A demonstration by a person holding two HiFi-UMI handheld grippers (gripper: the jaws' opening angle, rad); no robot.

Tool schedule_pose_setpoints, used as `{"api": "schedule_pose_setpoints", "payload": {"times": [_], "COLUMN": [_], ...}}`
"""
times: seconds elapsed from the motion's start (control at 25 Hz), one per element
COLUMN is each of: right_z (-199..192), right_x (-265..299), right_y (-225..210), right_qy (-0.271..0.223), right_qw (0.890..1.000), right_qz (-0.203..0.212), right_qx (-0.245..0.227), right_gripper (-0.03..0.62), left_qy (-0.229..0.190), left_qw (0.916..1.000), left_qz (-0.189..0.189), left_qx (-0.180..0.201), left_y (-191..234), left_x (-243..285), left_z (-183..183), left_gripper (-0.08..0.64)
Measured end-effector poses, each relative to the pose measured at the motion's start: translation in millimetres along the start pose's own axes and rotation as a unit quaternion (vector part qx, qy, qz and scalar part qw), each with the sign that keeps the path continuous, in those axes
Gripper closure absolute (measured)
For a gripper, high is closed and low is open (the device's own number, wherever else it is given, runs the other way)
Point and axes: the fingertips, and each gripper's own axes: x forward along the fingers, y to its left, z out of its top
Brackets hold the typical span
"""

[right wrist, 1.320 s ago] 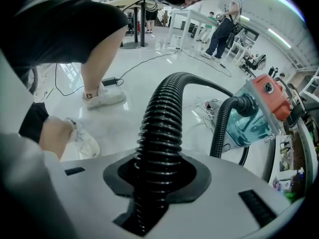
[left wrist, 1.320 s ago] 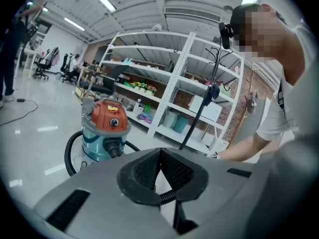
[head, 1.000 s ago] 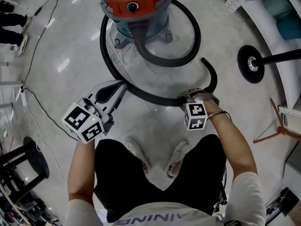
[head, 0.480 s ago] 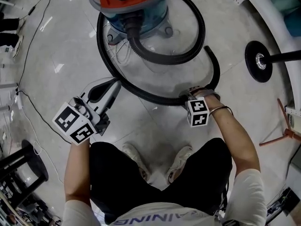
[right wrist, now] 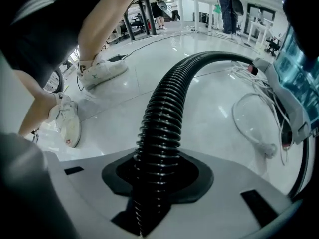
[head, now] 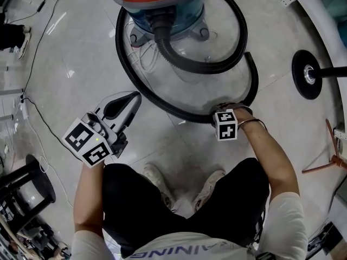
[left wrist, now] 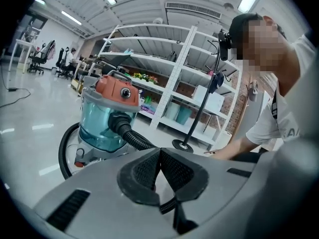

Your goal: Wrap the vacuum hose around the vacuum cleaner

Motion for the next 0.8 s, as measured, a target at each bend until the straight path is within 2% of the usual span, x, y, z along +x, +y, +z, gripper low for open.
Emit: {"api": "schedule_pose_setpoints", "payload": {"times": [0.2,0.4,0.64,0.8], "right_z": [0.2,0.4,4.0,10.3], "right_x": [9.8,14.0,6.0,-18.3], "right_y": [2.9,3.9,-0.9,-1.5], "right_qy": [0.001,0.005,-0.012,-0.025], "right_qw": [1.0,0.999,0.999,0.998], "right_qz": [0.017,0.025,0.008,-0.014], "right_qx": [0.014,0.026,0.037,0.05], "right_gripper": [0.439,0.419,0.419,0.414], "left_qy": [-0.008,0.004,-0.004,-0.014], "left_qw": [0.9997,0.9997,0.9993,0.9998], "left_qz": [-0.005,-0.019,-0.029,-0.009], "left_qx": [-0.022,-0.017,-0.023,-0.007], "left_y": [2.3,-2.8,-4.0,-5.2], "left_x": [-4.4,-2.9,-3.4,-4.9], "left_z": [-1.6,-6.8,-6.4,4.7], "left_gripper": [0.543,0.543,0.543,0.543]}}
